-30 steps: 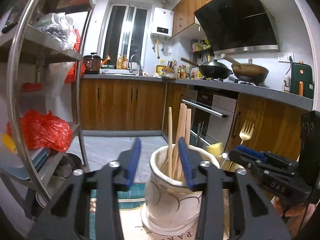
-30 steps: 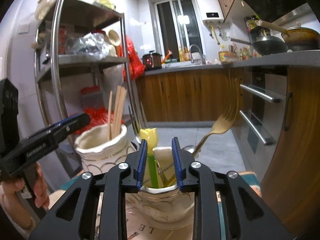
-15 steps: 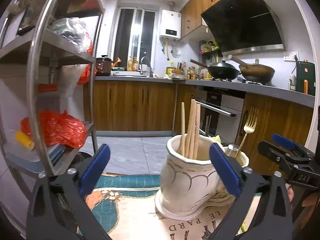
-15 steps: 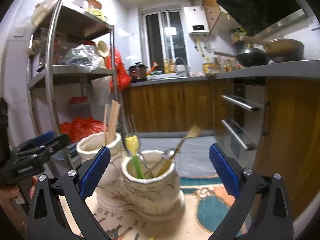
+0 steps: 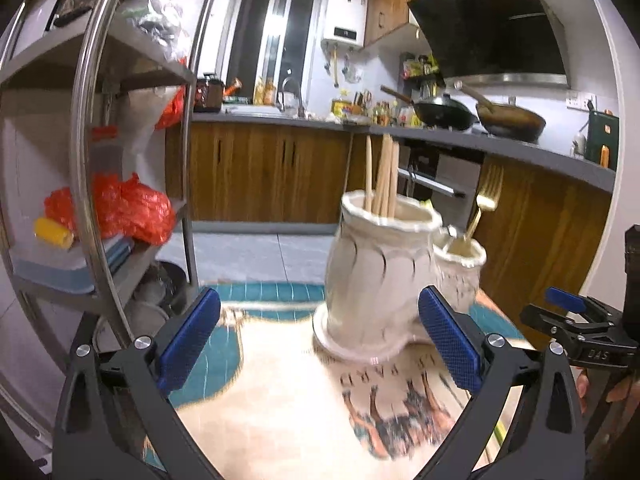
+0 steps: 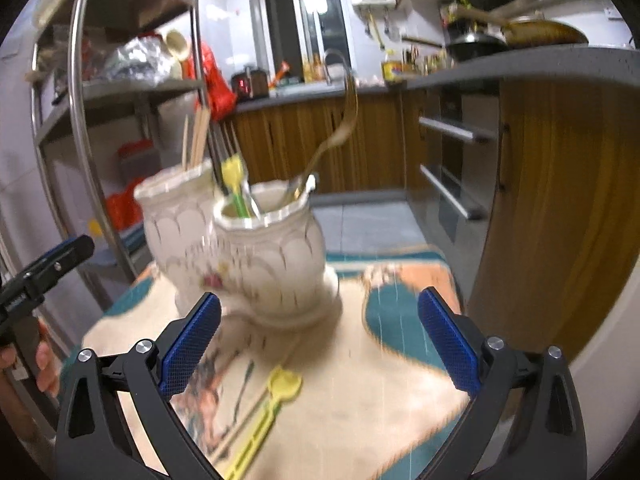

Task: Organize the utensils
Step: 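Move both open tools back toward the last chopstick and yellow spoon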

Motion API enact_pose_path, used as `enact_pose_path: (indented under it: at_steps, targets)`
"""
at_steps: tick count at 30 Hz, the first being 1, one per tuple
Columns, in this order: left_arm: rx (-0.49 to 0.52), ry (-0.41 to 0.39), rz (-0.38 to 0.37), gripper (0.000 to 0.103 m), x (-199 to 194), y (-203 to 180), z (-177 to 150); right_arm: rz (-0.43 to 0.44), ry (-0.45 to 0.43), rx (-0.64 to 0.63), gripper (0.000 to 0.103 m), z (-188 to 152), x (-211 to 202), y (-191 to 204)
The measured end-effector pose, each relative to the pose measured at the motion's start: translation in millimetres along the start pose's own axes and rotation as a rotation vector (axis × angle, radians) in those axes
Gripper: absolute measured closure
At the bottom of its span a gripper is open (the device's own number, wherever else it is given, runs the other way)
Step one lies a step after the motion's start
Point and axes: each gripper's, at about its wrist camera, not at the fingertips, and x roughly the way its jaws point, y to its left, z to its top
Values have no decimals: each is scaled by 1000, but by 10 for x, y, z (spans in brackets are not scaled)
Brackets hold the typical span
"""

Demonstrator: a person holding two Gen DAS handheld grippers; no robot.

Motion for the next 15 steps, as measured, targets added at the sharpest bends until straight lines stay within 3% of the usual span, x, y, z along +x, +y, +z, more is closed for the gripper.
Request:
enact_pose_path:
  at_steps: [7, 15]
  targets:
    - [34, 99, -18, 5, 2, -81, -295, -15, 113, -39, 5, -260, 9, 94]
    - [54, 153, -35, 6, 24, -139, -473, -73, 254, -62, 5, -497, 87, 186]
